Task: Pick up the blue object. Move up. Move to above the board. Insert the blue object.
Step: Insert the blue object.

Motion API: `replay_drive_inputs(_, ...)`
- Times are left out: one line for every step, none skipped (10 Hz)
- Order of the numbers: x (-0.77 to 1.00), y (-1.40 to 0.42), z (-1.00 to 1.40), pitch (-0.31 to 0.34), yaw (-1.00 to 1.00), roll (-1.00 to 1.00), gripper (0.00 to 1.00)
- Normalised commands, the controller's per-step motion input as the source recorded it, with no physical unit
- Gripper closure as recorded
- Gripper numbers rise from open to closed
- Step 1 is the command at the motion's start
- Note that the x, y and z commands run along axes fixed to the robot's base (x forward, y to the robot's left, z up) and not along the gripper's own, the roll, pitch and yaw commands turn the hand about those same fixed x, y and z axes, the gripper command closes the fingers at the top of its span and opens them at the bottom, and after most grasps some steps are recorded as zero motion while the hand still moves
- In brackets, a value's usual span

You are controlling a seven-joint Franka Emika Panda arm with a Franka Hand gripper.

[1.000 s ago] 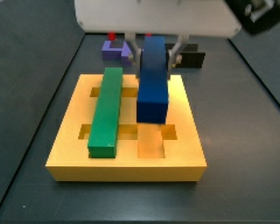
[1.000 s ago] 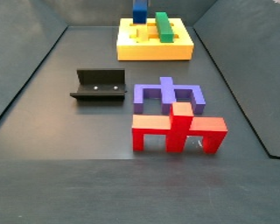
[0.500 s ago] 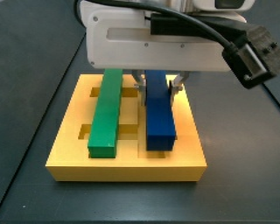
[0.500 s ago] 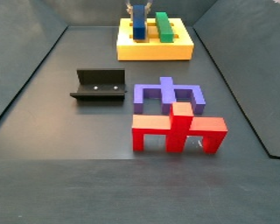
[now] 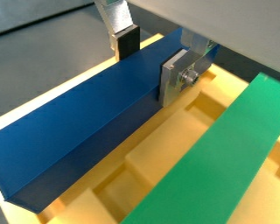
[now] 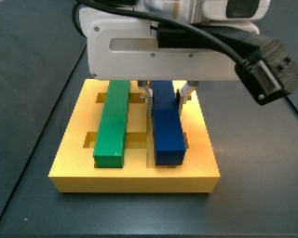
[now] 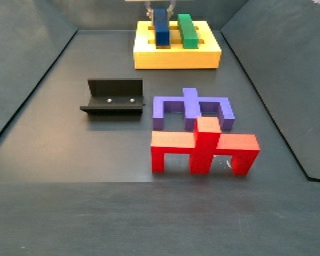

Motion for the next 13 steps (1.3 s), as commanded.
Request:
replay_drive_inputs(0.0, 0.07, -0.23, 0.019, -0.07, 0.03, 1.0)
replay_drive_inputs(0.0, 0.0, -0.18, 0.016, -0.03, 0.01, 1.0)
replay_drive_inputs(0.04, 0.0, -0.2, 0.0, 0.0, 0.0, 1.0)
replay_drive_inputs(0.0, -0.01, -0.21, 0.0, 0.0, 0.0, 1.0)
replay_drive_inputs(-0.11, 0.0, -0.2, 0.0, -0.1, 0.0, 1.0)
replay_drive_inputs(-0.09, 0.0, -0.17, 0.0, -0.13, 0.0, 1.0)
replay_drive_inputs(-0.08, 0.0, -0.14, 0.0, -0.23, 0.0, 1.0)
replay_drive_inputs(-0.01, 0.0, -0.14, 0.007, -0.28, 0.0, 1.0)
replay_drive_inputs(0.0, 0.0, -0.12, 0.0, -0.23, 0.0, 1.0)
replay_drive_inputs(0.0, 0.0, -0.16, 0.0, -0.12, 0.0, 1.0)
replay_drive_inputs(0.0, -0.03, -0.17, 0.0, -0.07, 0.0, 1.0)
replay_drive_inputs(-0.01, -0.1, -0.17, 0.0, 0.0, 0.0, 1.0)
replay_drive_inputs(0.0, -0.13, -0.25, 0.0, 0.0, 0.02, 1.0)
